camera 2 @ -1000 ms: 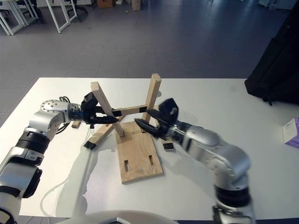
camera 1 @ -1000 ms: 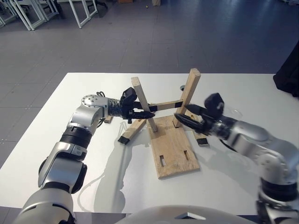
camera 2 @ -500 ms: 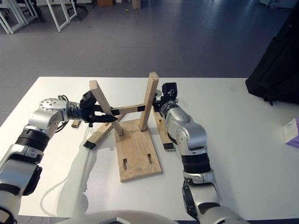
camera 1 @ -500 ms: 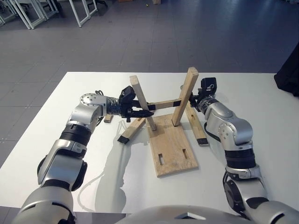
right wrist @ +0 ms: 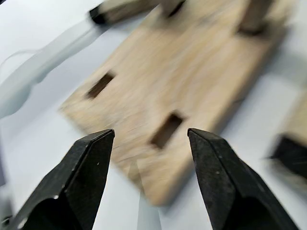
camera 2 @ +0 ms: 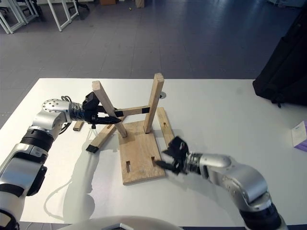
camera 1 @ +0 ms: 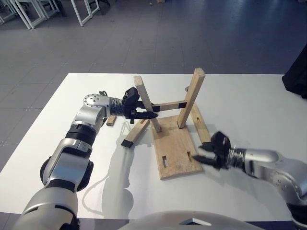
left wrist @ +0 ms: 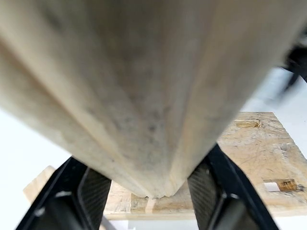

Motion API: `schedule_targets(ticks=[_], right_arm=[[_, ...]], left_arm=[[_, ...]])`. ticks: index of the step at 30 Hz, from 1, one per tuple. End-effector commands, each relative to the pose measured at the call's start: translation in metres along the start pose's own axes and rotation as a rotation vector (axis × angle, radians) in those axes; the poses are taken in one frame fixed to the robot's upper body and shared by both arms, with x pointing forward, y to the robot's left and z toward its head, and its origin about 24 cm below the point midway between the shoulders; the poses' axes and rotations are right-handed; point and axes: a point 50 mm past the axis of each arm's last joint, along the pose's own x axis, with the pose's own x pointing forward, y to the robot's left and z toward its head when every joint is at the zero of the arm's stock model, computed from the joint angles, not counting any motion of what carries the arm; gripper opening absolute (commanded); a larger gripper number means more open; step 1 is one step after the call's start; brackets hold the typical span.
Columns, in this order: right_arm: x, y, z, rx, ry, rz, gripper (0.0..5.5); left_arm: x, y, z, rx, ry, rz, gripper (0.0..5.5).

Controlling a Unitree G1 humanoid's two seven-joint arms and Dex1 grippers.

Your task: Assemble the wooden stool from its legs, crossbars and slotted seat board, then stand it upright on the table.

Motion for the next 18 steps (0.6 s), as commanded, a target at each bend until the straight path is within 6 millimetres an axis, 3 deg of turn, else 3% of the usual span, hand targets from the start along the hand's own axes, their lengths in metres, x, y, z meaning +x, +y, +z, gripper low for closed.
schedule_targets(ticks=[1,2,3,7,12,14,16,18], right_arm=[[0.02,0.014,-0.013,0.066,-0.004,0.064,2.84],[0.023,0.015,-0.014,0.074,-0.008,0.062,2.84],[0.025,0.016,-0.013,0.078,-0.013,0.061,2.77],[0.027,0.016,-0.016,0.093,-0.019,0.04,2.77],[0.028,0.02,-0.019,0.121,-0.04,0.012,2.77],[0.025,0.019,-0.011,0.126,-0.087,0.007,2.77],[0.023,0.018,-0.002,0.126,-0.129,-0.002,2.77],[0.022,0.021,0.003,0.127,-0.159,-0.003,2.77]], left_arm=[[0.026,-0.012,-0.036,-0.007,0.179,-0.093,2.06],[0.026,-0.01,-0.033,0.002,0.169,-0.086,2.06],[0.027,-0.007,-0.029,0.008,0.164,-0.073,2.46],[0.02,0.005,-0.017,0.026,0.169,-0.039,3.17],[-0.022,0.008,-0.015,0.048,0.275,-0.027,4.01],[-0.049,0.004,-0.02,0.017,0.342,0.011,4.23],[-0.07,0.007,-0.018,0.0,0.312,0.215,4.23],[-0.085,0.015,-0.015,-0.057,0.179,0.572,4.23]])
